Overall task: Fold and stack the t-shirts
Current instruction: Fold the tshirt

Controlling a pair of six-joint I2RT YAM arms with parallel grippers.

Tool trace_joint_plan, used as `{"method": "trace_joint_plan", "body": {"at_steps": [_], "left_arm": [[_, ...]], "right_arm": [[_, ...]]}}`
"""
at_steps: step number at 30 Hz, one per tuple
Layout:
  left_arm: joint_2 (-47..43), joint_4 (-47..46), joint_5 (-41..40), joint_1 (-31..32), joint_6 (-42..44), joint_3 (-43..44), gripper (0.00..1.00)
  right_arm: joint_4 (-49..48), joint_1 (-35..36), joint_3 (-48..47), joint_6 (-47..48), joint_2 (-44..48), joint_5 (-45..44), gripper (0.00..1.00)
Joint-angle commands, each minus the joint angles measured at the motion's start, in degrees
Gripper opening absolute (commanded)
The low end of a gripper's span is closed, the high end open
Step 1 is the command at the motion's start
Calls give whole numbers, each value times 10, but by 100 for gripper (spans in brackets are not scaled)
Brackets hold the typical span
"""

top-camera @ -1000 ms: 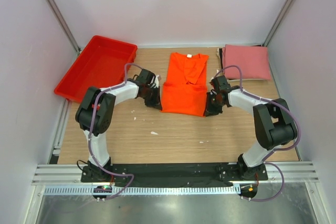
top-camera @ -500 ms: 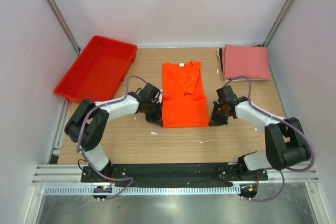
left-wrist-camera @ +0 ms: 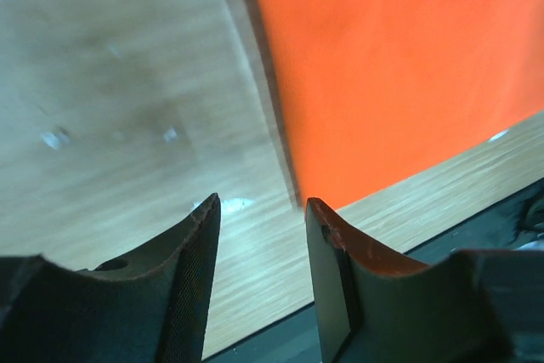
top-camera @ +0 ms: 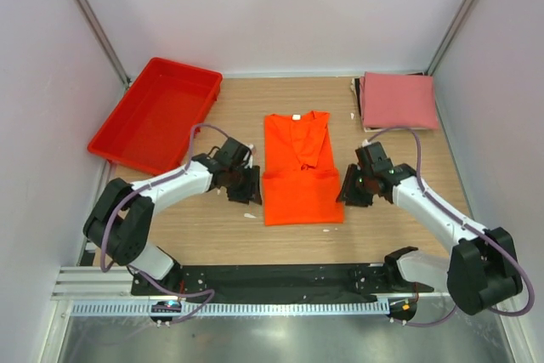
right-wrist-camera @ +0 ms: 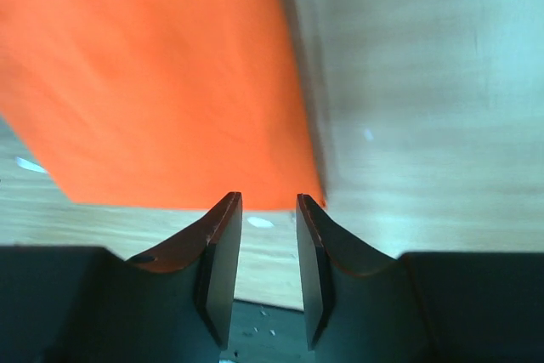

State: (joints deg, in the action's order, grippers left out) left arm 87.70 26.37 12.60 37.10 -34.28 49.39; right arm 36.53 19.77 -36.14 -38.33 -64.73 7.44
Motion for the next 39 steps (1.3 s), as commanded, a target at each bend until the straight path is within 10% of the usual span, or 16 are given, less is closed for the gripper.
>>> {"method": "trace_joint_plan", "body": {"at_steps": [1,15,39], "left_arm": [[-3,-11,9,-58,42,55,47],[155,-111,159,-86,124,157,41],[191,-103,164,-86,180,198,24]], "right_arm": [[-15,0,-108,90,-50,-46,38],[-90,-126,-237,320,-254,166,58],[-86,-127,-265,375,-363,272,54]]}}
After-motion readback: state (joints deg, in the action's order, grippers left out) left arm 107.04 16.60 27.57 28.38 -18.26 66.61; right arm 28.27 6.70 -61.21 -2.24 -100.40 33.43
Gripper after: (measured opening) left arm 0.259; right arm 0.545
